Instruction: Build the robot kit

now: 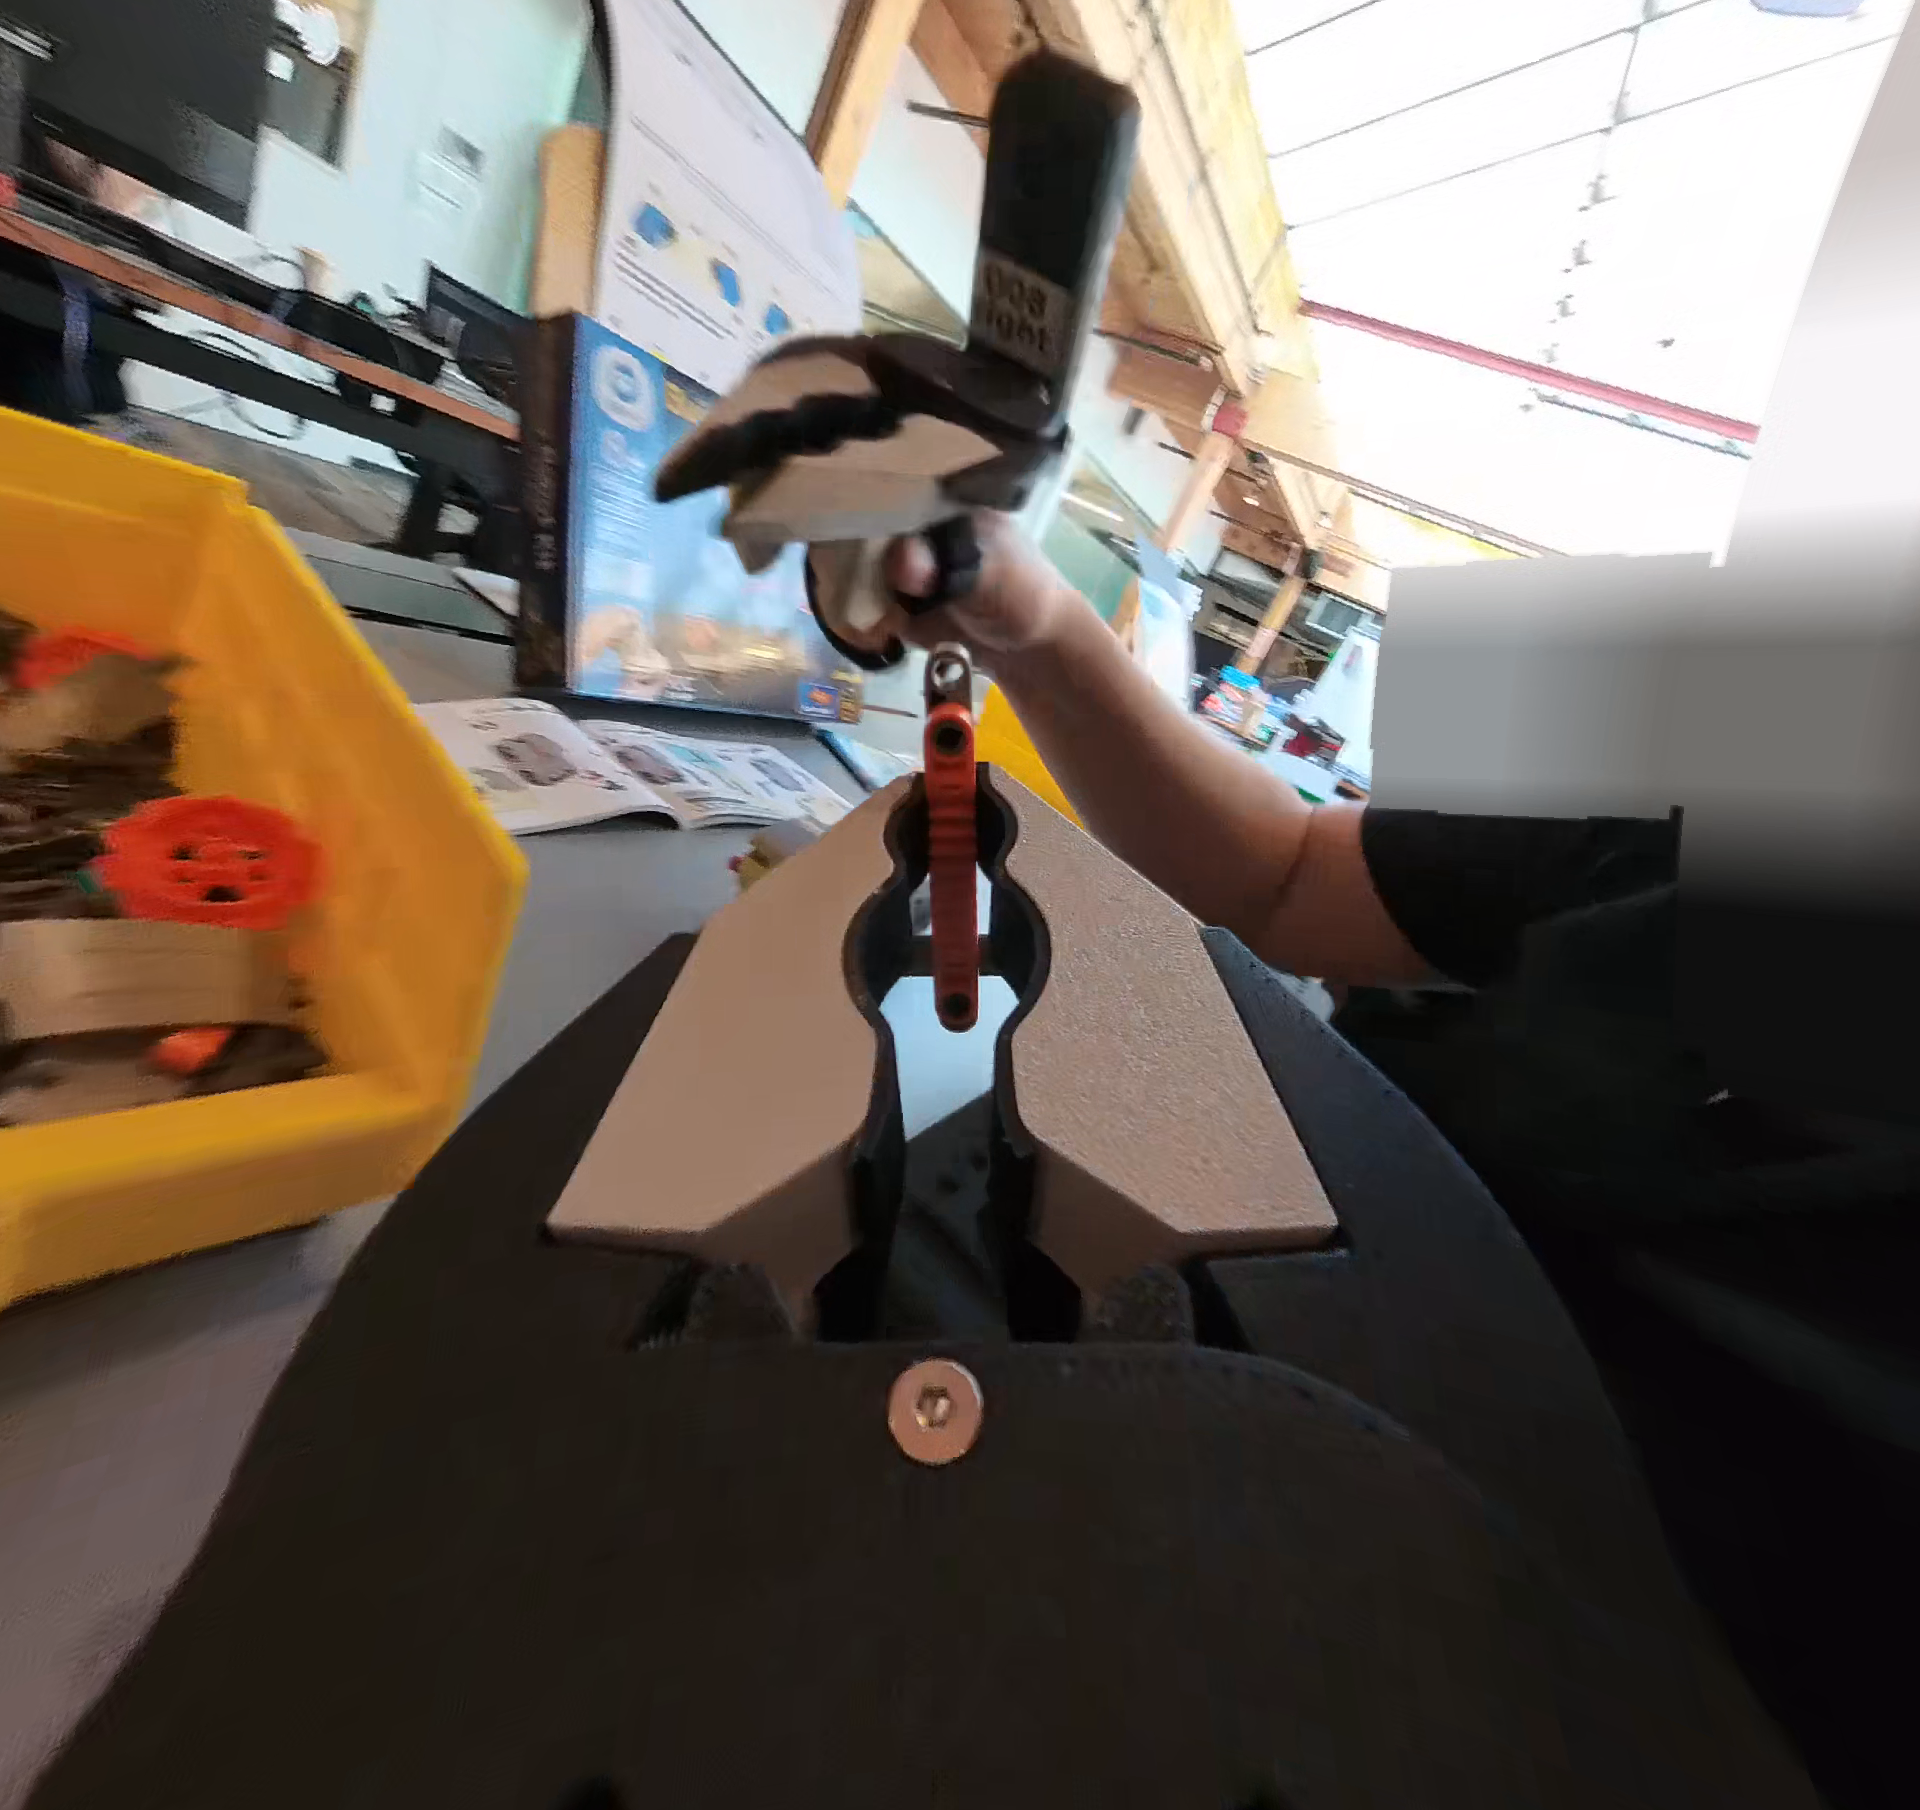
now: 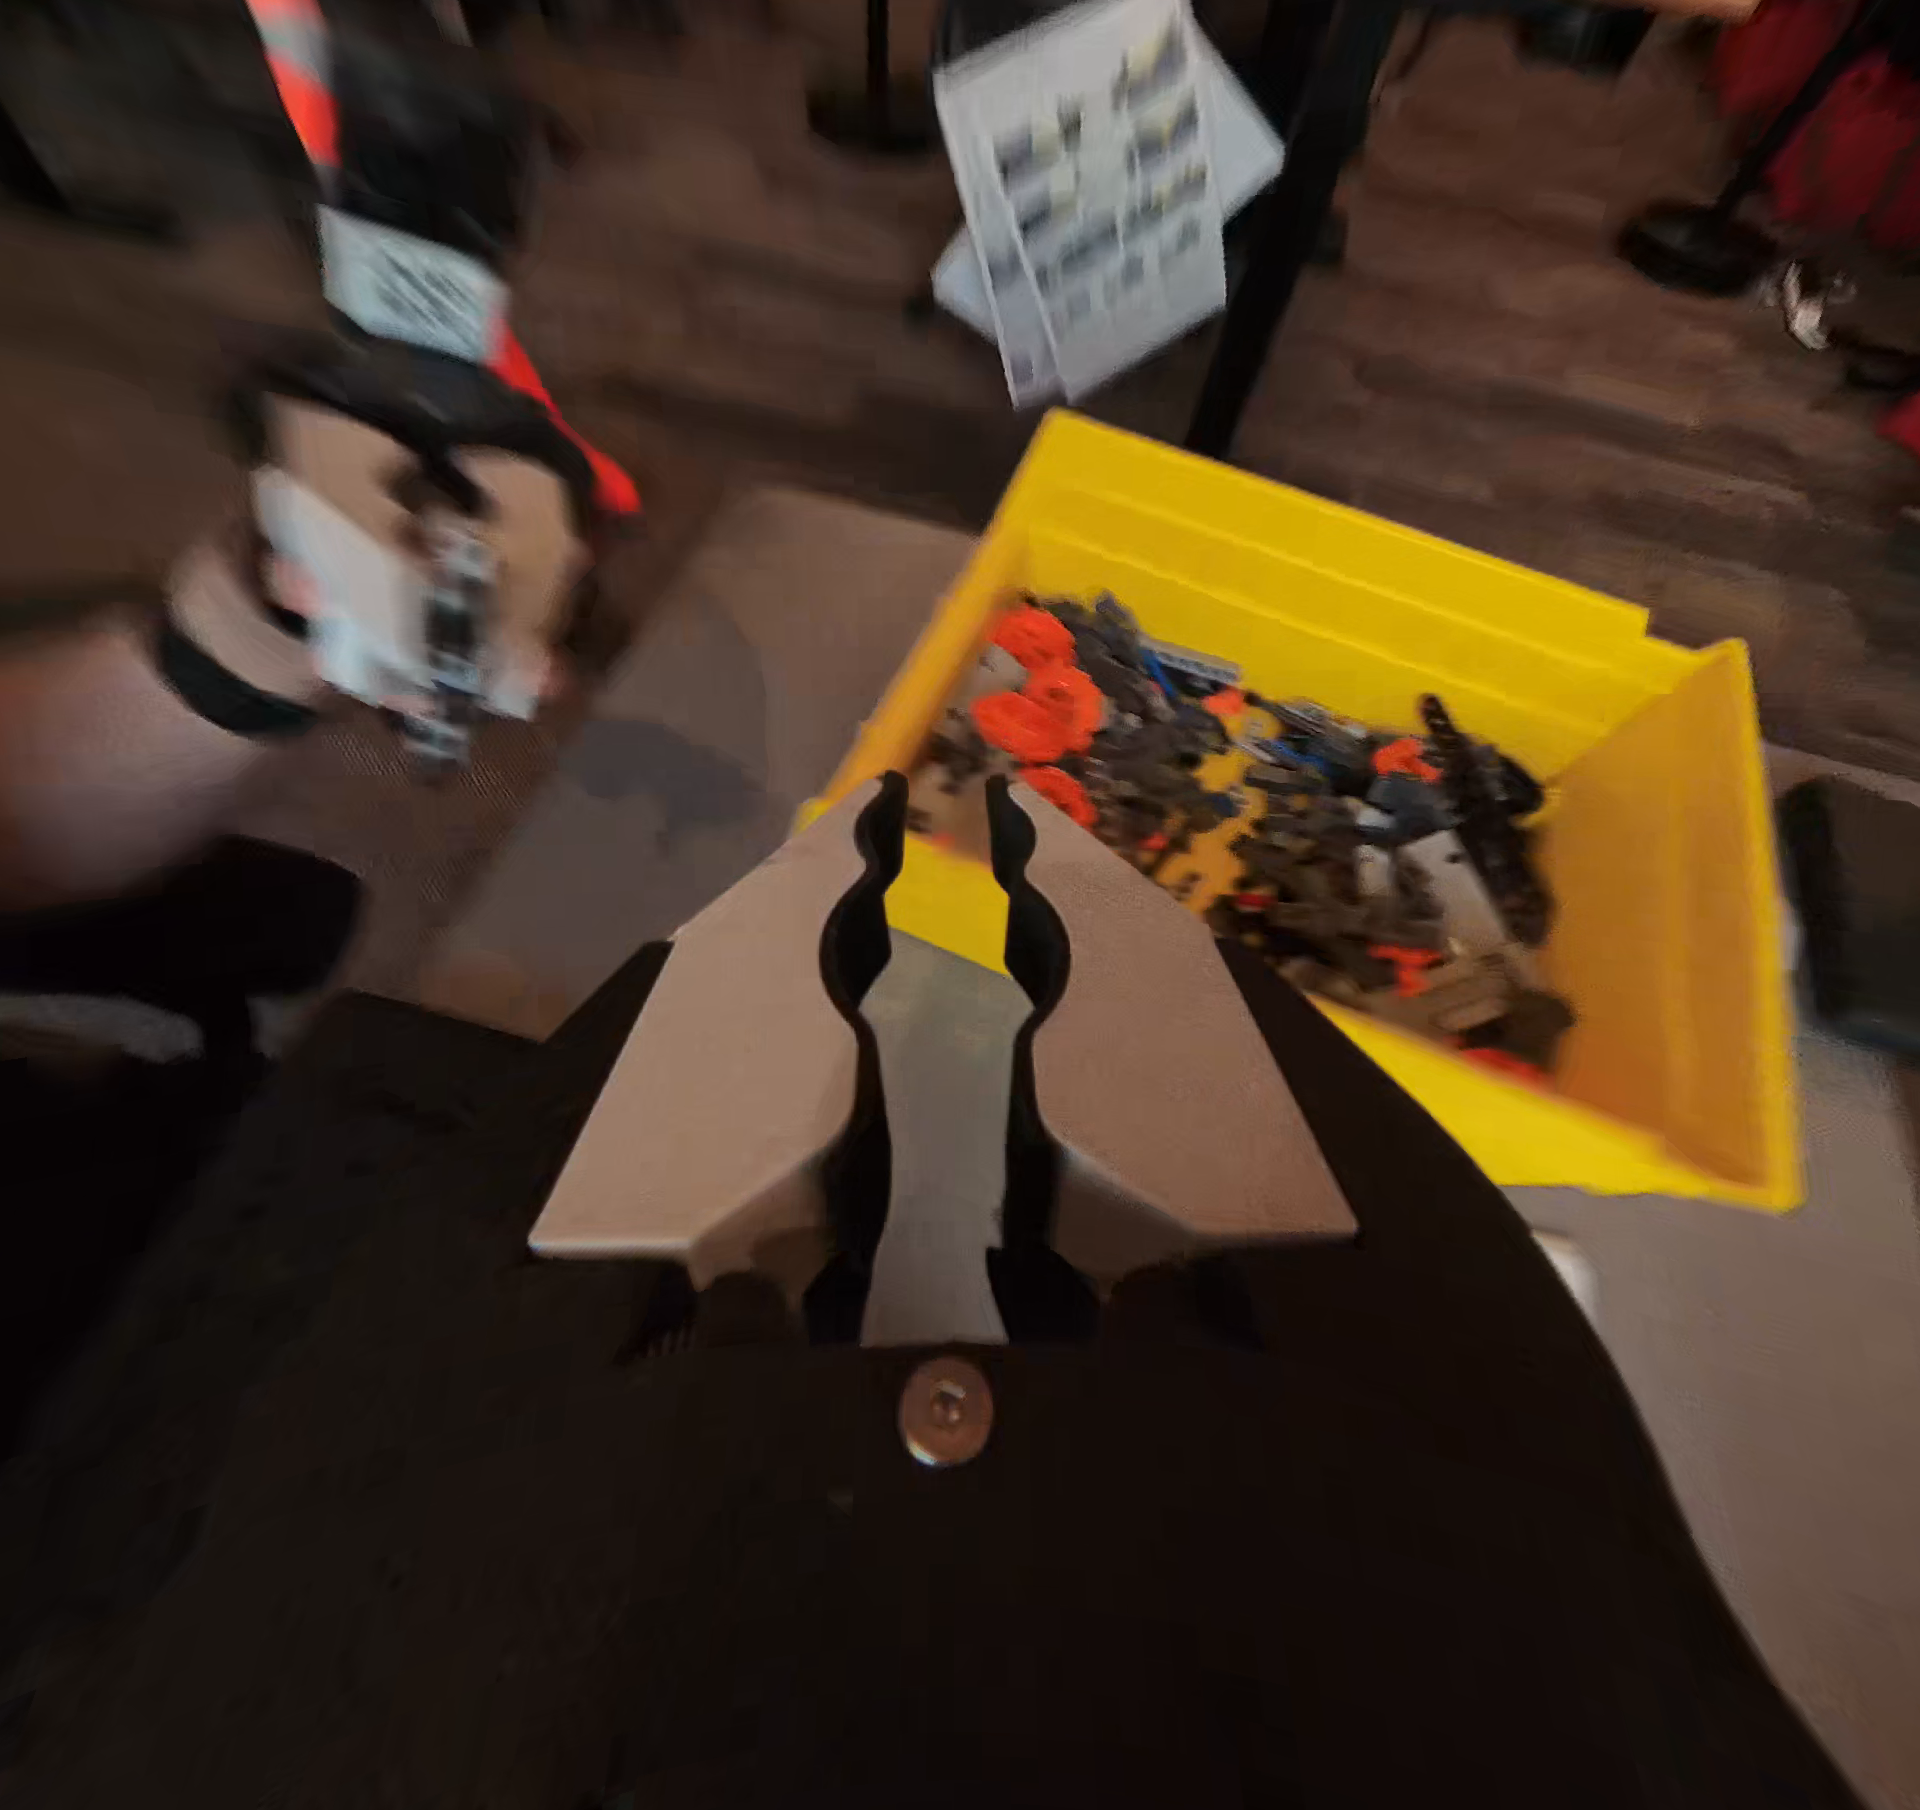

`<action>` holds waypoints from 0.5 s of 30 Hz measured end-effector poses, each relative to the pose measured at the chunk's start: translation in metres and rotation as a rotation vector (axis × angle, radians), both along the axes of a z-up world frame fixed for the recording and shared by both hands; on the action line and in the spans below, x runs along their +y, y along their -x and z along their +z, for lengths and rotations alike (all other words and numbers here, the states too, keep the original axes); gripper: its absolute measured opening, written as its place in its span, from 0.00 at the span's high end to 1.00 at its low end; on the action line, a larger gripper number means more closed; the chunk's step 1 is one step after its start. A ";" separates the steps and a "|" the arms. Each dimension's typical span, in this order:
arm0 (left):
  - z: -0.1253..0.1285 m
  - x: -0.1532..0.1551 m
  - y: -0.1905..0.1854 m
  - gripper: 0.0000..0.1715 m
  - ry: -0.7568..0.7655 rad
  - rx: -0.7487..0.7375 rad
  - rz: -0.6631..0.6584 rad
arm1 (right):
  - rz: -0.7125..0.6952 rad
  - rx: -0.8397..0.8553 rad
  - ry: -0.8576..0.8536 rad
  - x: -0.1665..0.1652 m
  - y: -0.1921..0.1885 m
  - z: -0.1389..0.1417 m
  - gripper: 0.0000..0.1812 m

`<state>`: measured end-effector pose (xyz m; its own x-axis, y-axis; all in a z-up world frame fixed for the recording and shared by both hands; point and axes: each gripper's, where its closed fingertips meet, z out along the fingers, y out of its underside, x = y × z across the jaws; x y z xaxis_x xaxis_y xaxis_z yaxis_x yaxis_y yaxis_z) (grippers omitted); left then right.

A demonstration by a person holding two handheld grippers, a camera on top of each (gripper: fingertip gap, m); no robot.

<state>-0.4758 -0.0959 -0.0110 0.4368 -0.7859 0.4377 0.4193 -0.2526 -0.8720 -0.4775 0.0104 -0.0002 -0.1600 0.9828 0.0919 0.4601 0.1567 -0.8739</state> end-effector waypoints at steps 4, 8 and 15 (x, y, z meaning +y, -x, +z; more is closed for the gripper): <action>0.008 -0.008 0.036 0.97 -0.009 0.032 0.102 | 0.025 -0.414 -0.177 0.066 0.069 -0.059 0.97; 0.009 -0.011 0.055 0.97 -0.017 0.057 0.149 | 0.139 -0.671 -0.260 0.093 0.108 -0.119 0.98; 0.001 -0.010 0.072 0.97 0.003 0.023 0.148 | 0.226 -0.800 -0.336 0.123 0.127 -0.163 0.96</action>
